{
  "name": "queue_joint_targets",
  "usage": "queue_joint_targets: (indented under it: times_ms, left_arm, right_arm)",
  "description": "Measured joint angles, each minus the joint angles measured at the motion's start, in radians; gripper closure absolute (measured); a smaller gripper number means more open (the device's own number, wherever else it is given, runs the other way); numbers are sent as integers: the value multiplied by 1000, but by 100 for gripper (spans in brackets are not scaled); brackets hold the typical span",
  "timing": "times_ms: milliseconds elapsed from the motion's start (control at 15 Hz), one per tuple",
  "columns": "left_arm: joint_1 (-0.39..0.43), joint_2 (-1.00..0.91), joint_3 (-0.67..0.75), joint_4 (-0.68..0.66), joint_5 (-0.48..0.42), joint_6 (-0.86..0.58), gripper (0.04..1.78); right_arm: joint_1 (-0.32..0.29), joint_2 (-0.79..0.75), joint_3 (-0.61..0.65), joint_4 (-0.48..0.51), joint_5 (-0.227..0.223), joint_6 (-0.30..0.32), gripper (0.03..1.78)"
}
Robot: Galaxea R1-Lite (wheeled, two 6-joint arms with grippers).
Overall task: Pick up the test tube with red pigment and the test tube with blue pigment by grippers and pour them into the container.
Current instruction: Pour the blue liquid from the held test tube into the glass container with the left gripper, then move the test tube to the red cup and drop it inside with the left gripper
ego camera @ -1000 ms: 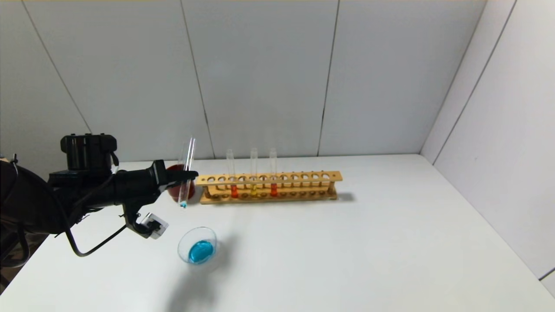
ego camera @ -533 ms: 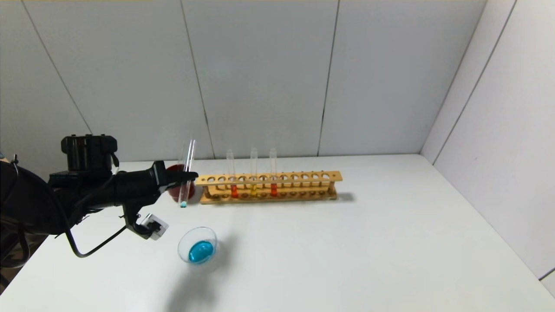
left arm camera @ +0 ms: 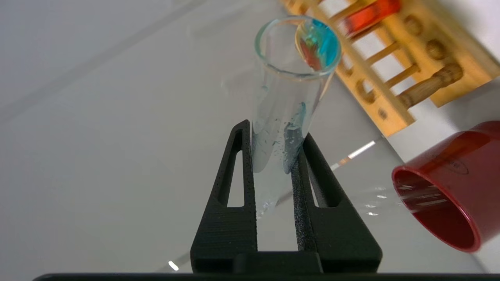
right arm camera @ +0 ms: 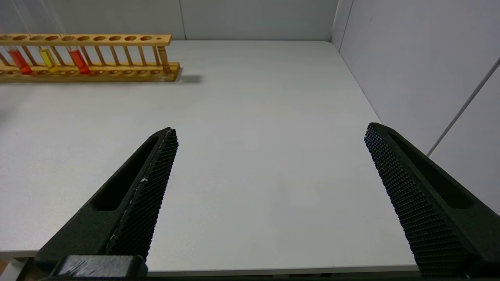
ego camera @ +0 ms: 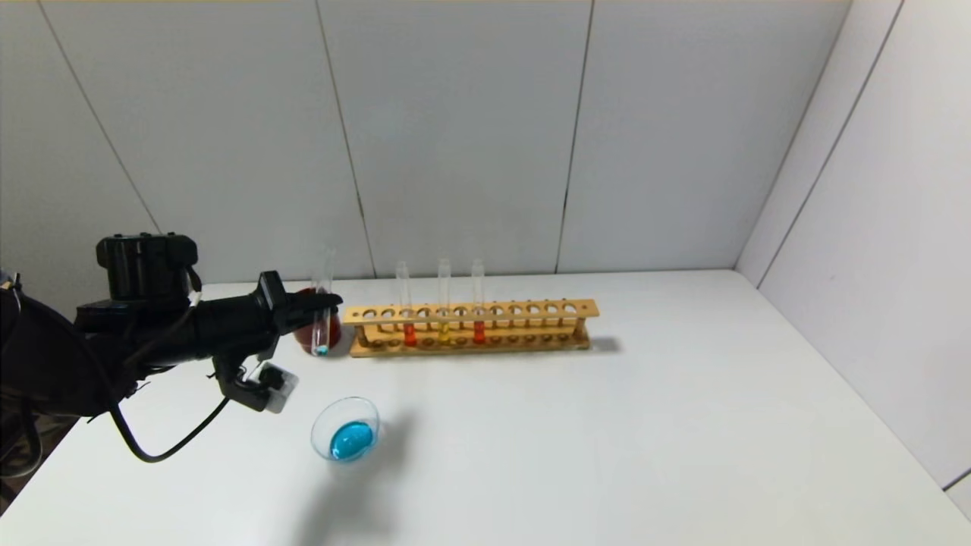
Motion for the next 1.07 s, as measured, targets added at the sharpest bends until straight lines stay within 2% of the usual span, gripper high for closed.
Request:
queue_joint_targets:
  times_ms: [200,333,467,533,667,933,1067]
  left_arm:
    - [-6,-33,21,-210,160,-341,151]
    - [-32,-56,50,-369,357,-592,151]
    - [-73,-70,63,-484,616,-827,151]
    - [-93,-73,54,-497,753,-946,151]
    - [-118,-64,-1,-470,970,-1163,151]
    - [-133,-16,-143,-400,1144,-1526,151]
    - [-141,20,-205,-383,1272,-1710,151]
  right_arm:
    - [-1,0,0,0,0,0,6]
    - [0,0,0,0,0,0,6]
    - [0,0,0,0,0,0,6]
    - [0,0,0,0,0,0,6]
    - [0,0,0,0,0,0,6]
    - [-1,0,0,0,0,0,6]
    - [-1,0,0,0,0,0,6]
